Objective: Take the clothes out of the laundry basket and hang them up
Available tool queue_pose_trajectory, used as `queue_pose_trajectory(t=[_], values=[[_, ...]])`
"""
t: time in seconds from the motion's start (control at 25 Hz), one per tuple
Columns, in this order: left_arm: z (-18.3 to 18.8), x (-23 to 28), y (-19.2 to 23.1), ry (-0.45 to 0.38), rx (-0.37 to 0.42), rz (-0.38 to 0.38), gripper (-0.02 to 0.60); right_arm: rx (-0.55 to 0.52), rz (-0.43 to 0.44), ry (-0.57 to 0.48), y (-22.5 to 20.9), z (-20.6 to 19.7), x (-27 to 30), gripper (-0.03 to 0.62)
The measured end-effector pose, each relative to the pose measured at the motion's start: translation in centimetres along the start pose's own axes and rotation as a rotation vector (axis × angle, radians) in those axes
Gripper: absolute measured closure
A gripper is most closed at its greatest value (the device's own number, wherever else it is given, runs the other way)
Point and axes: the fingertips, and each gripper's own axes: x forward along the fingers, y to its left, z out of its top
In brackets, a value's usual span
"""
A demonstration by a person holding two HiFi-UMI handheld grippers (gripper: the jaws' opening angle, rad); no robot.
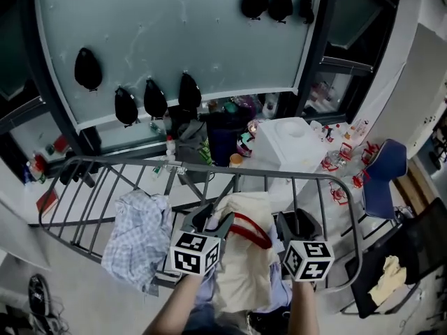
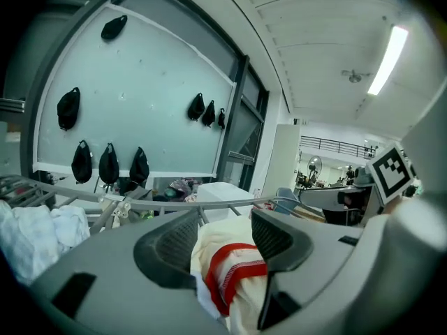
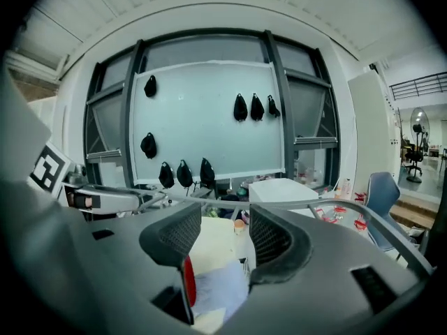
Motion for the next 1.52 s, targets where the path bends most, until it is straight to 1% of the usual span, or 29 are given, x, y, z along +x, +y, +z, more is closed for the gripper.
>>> queue_pose_trajectory(t=[0.16, 0.24, 0.28, 0.44, 0.56, 0.64, 0.8, 0.92, 1.08, 1.32, 1.52], values=[[0.8, -3.1, -2.3, -0.082, 0.021, -0.015, 0.344, 0.007, 0.072, -0.086, 2.1, 0.3, -3.5, 0.384], [0.9, -4.8, -3.7, -0.119, 0.035, -0.031, 0.358, 0.004, 0.107, -0.130, 3.3, 0.2, -5.4, 0.395], [0.8, -5.7, -4.3, -0.136, 0.043, -0.036, 0.383, 0.001, 0.121, -0.156, 3.9, 0.1, -6.3, 0.409], [0.0, -9.2, -6.4, -0.191, 0.086, -0.044, 0.497, -0.011, 0.169, -0.246, 5.7, -0.6, -9.6, 0.501], [-0.8, -11.3, -7.7, -0.216, 0.119, -0.044, 0.539, -0.010, 0.172, -0.280, 6.4, -1.4, -11.8, 0.565], [-1.5, -12.4, -8.3, -0.225, 0.128, -0.038, 0.552, -0.012, 0.168, -0.296, 6.8, -1.9, -13.1, 0.586], [-2.8, -14.2, -8.8, -0.220, 0.143, -0.015, 0.560, -0.012, 0.161, -0.316, 7.3, -2.9, -15.1, 0.592], [-3.1, -14.8, -8.8, -0.216, 0.141, -0.009, 0.561, -0.013, 0.144, -0.328, 7.2, -3.3, -16.2, 0.592], [-3.2, -15.2, -9.0, -0.213, 0.135, -0.012, 0.561, -0.026, 0.126, -0.323, 7.1, -3.7, -17.0, 0.594], [-3.6, -15.2, -9.6, -0.206, 0.136, -0.032, 0.561, -0.016, 0.114, -0.310, 6.7, -4.2, -17.4, 0.594], [-3.8, -15.2, -9.5, -0.205, 0.135, -0.030, 0.561, -0.019, 0.112, -0.306, 6.7, -4.4, -17.2, 0.594]])
